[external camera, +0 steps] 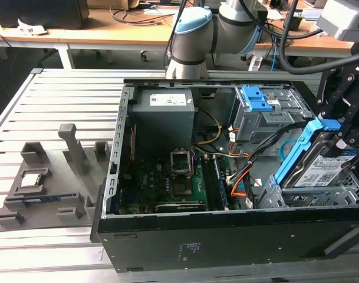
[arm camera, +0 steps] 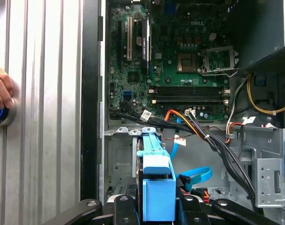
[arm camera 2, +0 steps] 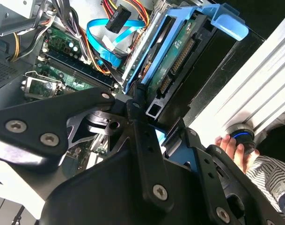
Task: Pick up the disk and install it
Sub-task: 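Insert the disk into the insertion slot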
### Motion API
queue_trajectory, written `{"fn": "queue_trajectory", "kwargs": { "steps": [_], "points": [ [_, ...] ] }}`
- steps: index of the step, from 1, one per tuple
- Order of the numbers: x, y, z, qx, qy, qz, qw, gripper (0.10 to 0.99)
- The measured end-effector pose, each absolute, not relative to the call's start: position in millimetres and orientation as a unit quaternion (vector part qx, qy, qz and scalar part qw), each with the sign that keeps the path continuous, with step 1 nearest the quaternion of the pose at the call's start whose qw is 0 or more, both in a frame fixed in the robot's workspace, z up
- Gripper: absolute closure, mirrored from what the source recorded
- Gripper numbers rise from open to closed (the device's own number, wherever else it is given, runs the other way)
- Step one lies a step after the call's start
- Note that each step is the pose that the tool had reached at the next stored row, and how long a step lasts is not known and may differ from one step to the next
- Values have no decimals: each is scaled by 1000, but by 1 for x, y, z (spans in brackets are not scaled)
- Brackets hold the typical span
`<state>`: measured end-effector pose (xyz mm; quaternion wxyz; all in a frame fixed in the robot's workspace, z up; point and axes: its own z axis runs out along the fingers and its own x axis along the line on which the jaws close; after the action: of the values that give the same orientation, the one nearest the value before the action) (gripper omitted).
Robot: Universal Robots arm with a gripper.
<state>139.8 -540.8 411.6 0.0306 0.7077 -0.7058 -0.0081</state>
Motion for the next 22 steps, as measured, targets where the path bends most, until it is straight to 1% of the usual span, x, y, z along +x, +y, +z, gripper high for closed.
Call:
{"fn": "queue_trajectory", "kwargs": {
  "steps": [16, 17, 19, 22],
  "points": [
    [140, -541, 406, 708, -706, -8, 31, 722],
    [140, -541, 406, 708, -706, -8, 31, 710],
    [140, -541, 406, 708, -706, -8, 31, 584],
    [140, -541, 406, 708, -706, -8, 31, 584]
  ]
}}
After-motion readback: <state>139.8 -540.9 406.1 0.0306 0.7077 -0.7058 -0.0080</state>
